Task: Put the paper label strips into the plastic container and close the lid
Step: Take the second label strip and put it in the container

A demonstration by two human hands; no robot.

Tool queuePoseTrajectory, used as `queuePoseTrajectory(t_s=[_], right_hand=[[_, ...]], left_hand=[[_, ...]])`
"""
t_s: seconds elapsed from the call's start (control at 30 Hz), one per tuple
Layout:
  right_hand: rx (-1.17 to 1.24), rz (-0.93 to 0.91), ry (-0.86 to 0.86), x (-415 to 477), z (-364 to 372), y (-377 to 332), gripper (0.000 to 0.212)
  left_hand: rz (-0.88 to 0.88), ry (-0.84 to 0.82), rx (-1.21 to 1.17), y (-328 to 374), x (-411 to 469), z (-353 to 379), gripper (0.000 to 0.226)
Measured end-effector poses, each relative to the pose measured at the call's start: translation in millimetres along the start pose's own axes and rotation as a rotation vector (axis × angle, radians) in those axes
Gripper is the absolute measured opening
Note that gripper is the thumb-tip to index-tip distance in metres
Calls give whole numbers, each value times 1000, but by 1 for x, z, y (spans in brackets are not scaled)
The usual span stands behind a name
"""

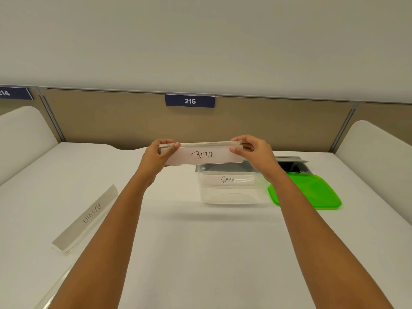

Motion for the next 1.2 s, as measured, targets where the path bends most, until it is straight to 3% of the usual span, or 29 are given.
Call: queuePoseTrajectory(t_s=[0.1, 0.17, 0.33, 0.43, 0.53, 0.7, 0.87, 1.2], right_hand=[[1, -3, 21, 0, -13, 4, 21], [-11, -1, 15, -1, -18, 8, 21], [-16, 6, 19, -3, -28, 16, 22], [21, 13, 42, -2, -35, 20, 23], [-2, 26, 52, 0, -42, 23, 24], [-252, 18, -66, 8, -52, 28, 26], [-590, -52, -252, 24, -50, 27, 41], [-794, 96, -312, 49, -49, 61, 41]], left_hand=[[114, 63, 438, 3, -4, 1, 37], [176, 88, 545, 5, -6, 4, 35], [329, -24, 640, 14, -10, 22, 41], [316, -119, 623, 17, -8, 35, 52], [322, -97, 594, 20, -4, 43, 49], [335, -119, 562, 26, 6, 61, 42], [332, -137, 553, 31, 17, 84, 40], [211, -231, 737, 8, 44, 125, 42]])
Point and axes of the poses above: each hand's wrist, its own x-axis towards the middle knuckle, its own z-axis out of the palm, y = z × x, the point moved 4 cm from there along x, towards the middle knuckle, and after that the axes turned 9 degrees about x, right-handed, at the moved point
